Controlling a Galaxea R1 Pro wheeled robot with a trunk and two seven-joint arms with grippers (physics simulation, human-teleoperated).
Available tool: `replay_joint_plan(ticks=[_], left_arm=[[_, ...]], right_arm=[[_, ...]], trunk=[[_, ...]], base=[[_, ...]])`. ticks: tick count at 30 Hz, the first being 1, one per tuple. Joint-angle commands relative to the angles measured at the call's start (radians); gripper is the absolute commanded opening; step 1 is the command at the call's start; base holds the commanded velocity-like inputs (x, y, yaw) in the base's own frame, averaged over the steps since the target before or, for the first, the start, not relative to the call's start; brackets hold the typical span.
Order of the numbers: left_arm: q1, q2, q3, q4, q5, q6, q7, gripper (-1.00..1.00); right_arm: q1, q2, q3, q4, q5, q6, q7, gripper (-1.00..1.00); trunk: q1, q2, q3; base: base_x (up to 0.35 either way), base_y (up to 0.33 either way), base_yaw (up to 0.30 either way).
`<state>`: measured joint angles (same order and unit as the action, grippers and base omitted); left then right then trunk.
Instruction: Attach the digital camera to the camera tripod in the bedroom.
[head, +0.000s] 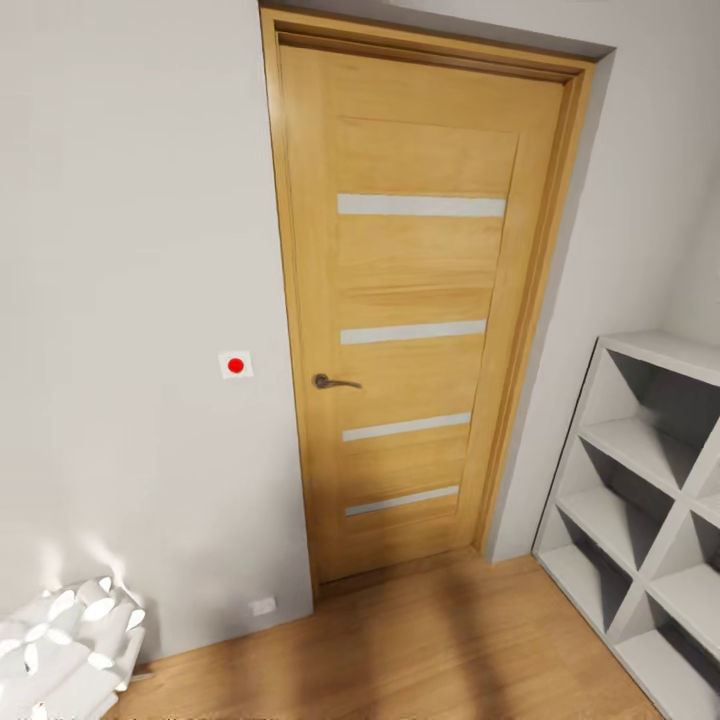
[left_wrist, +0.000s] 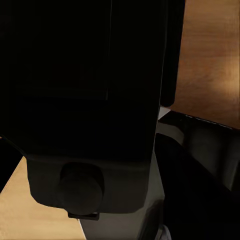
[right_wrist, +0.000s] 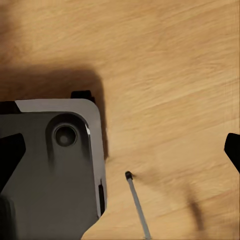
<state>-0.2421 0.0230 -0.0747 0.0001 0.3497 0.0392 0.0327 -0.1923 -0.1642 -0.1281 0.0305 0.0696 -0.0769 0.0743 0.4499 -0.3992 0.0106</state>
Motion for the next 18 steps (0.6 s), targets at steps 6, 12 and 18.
replay_joint_plan(ticks=[6,12,18], left_arm=[[0.0,0.0,-0.008,0.0,0.006,0.004,0.001,-1.0],[0.0,-0.001,-0.008,0.0,0.006,0.004,0.002,-1.0],[0.0,0.0,-0.006,0.0,0.013,0.005,0.011,-1.0]], right_arm=[[0.006,0.01,-0.008,0.005,0.005,-0.004,0.003,1.0],[0.009,0.014,-0.009,0.004,0.003,-0.002,0.003,1.0],[0.01,0.014,-0.014,0.003,0.001,-0.001,0.005,1.0]], trunk=[[0.0,-0.001,0.003],[0.0,-0.001,0.006],[0.0,-0.001,0.008]], base=[[-0.078,0.336,-0.202],[-0.014,0.337,-0.272],[-0.003,0.122,-0.288]])
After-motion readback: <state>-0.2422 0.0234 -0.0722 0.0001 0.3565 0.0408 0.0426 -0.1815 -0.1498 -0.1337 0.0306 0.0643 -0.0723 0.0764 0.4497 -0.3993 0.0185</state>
